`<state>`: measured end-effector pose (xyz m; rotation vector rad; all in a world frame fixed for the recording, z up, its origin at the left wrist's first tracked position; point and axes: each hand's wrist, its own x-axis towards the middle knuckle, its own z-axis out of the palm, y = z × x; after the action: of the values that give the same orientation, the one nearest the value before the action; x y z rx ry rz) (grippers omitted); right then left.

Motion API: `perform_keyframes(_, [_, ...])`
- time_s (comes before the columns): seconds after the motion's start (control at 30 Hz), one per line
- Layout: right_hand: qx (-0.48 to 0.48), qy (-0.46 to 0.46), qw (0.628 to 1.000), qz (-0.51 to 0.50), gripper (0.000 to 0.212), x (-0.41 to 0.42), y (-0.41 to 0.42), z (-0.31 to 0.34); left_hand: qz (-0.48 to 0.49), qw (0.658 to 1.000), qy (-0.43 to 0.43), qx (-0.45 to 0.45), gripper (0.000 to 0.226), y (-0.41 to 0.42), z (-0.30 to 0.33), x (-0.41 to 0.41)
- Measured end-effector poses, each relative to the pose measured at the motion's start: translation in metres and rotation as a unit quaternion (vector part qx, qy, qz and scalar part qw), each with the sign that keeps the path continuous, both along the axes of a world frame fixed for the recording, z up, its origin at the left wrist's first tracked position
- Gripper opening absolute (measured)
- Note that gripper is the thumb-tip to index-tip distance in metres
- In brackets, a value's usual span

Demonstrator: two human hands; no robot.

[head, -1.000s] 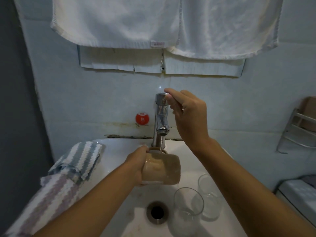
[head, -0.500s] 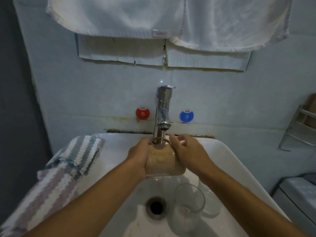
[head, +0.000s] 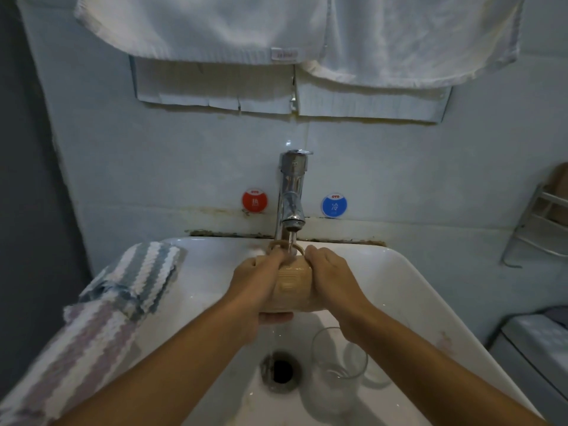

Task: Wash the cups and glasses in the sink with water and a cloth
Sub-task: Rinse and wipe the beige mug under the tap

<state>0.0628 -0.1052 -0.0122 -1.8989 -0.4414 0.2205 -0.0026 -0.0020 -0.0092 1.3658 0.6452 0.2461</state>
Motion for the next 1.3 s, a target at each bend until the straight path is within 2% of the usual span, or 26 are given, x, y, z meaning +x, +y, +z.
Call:
perform_keyframes(0.07, [-0.016,0.01,1.0,0.012,0.025,-0.0003,-0.002,0.0028,0.032,0.999,-0.007,-0.006,0.032,-0.002,-0.0003,0.0012])
perform_keyframes(0.13, [0.005,0.067,0.997,0.041,0.02,-0.0022,-0.0043,0.0042,0.059,0.998,-0.01,-0.004,0.03,-0.0041,-0.002,0.0019])
perform_keyframes(0.23, [0.022,0.139,0.988,0.066,0.032,-0.0052,-0.006,0.0061,0.083,0.996,-0.017,0.016,0.028,-0.0052,-0.0051,0.0036])
perform_keyframes(0.3, [0.023,0.131,0.99,0.052,0.032,-0.0051,-0.0051,0.0048,0.088,0.995,-0.022,0.041,0.025,-0.0058,-0.0055,0.0038])
perform_keyframes(0.4, [0.067,0.119,0.99,0.018,0.018,-0.0055,-0.0037,0.0039,0.07,0.992,-0.036,0.103,0.025,-0.0067,-0.0044,0.0024])
perform_keyframes(0.53, [0.067,0.089,0.994,-0.005,0.026,-0.003,-0.0032,0.0036,0.032,0.989,-0.026,0.144,0.041,-0.0083,-0.003,0.0012])
perform_keyframes(0.67, [0.072,0.121,0.989,0.036,0.013,-0.0054,-0.0044,0.0017,0.054,0.99,-0.021,0.125,0.029,-0.0068,-0.0058,0.0037])
perform_keyframes(0.77, [0.049,0.14,0.987,0.058,0.035,-0.0067,-0.0035,-0.0005,0.071,0.992,-0.016,0.107,0.024,-0.0072,-0.0067,0.0052])
perform_keyframes(0.83, [0.037,0.14,0.988,0.057,0.04,-0.0065,-0.0034,0.0007,0.075,0.993,-0.016,0.094,0.024,-0.0081,-0.0072,0.006])
perform_keyframes(0.97, [0.033,0.124,0.99,0.051,0.015,-0.0037,-0.0053,0.0037,0.071,0.994,-0.028,0.075,0.025,-0.0077,-0.008,0.0043])
perform_keyframes(1.1, [0.053,0.138,0.988,0.039,0.023,-0.0072,-0.0049,0.0032,0.066,0.996,-0.041,0.043,0.025,-0.0062,-0.0058,0.0009])
perform_keyframes(1.17, [0.06,0.144,0.987,0.044,0.019,-0.0083,-0.0051,0.0023,0.061,0.996,-0.047,0.033,0.024,-0.0068,-0.0055,0.0004])
perform_keyframes(1.23, [0.046,0.126,0.989,0.058,0.016,-0.0074,-0.0054,0.001,0.054,0.996,-0.049,0.044,0.025,-0.0088,-0.0049,-0.0007])
perform_keyframes(1.3, [0.036,0.117,0.991,0.059,0.025,-0.0069,-0.0052,0.0002,0.049,0.996,-0.049,0.062,0.026,-0.0098,-0.0062,-0.0001])
